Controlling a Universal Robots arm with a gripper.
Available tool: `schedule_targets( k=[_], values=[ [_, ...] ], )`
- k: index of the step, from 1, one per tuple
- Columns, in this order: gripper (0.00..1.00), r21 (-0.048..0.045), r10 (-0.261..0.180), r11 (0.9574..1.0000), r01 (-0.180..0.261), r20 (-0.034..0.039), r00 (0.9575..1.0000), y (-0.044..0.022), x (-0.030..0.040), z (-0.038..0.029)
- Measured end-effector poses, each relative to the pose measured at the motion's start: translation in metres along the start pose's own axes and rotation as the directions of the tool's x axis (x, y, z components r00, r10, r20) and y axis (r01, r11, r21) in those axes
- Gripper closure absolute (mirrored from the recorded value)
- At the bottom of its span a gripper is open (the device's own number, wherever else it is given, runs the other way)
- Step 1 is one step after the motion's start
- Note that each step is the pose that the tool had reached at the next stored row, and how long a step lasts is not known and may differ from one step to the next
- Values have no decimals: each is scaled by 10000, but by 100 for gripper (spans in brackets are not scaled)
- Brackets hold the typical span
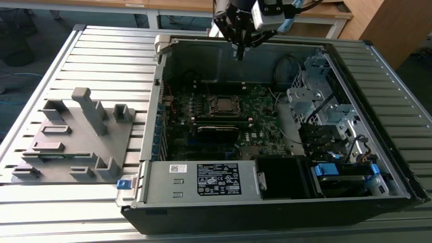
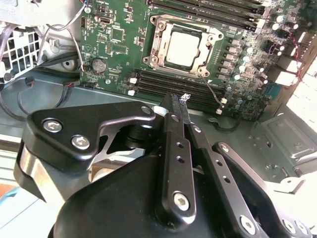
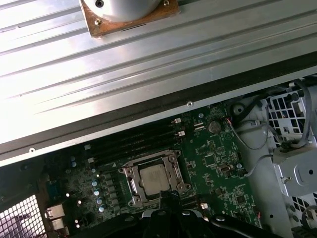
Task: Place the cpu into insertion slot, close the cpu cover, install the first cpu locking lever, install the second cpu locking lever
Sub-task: 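Close the cpu cover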
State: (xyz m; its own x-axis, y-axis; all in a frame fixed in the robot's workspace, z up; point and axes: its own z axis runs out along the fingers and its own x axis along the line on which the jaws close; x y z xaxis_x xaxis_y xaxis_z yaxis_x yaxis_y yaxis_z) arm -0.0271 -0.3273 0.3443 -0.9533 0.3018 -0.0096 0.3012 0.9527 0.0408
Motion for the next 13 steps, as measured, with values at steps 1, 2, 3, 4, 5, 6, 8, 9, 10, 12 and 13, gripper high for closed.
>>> schedule_targets(
  k=[1,2,3,4,5,6,8,9,10,12,13],
  values=[
    [90,0,0,10000,0,0,10000,0,0,2],
    [90,0,0,10000,0,0,10000,0,0,4],
    [90,0,0,10000,0,0,10000,0,0,7],
    [90,0,0,10000,0,0,10000,0,0,9],
    [90,1,0,10000,0,0,10000,0,0,11],
    [90,0,0,10000,0,0,10000,-1,0,14],
    [90,0,0,10000,0,0,10000,-1,0,18],
    [90,0,0,10000,0,0,10000,-1,0,20],
    [90,0,0,10000,0,0,10000,-1,0,23],
    [90,1,0,10000,0,0,10000,-1,0,27],
    [90,0,0,10000,0,0,10000,-1,0,29]
  ],
)
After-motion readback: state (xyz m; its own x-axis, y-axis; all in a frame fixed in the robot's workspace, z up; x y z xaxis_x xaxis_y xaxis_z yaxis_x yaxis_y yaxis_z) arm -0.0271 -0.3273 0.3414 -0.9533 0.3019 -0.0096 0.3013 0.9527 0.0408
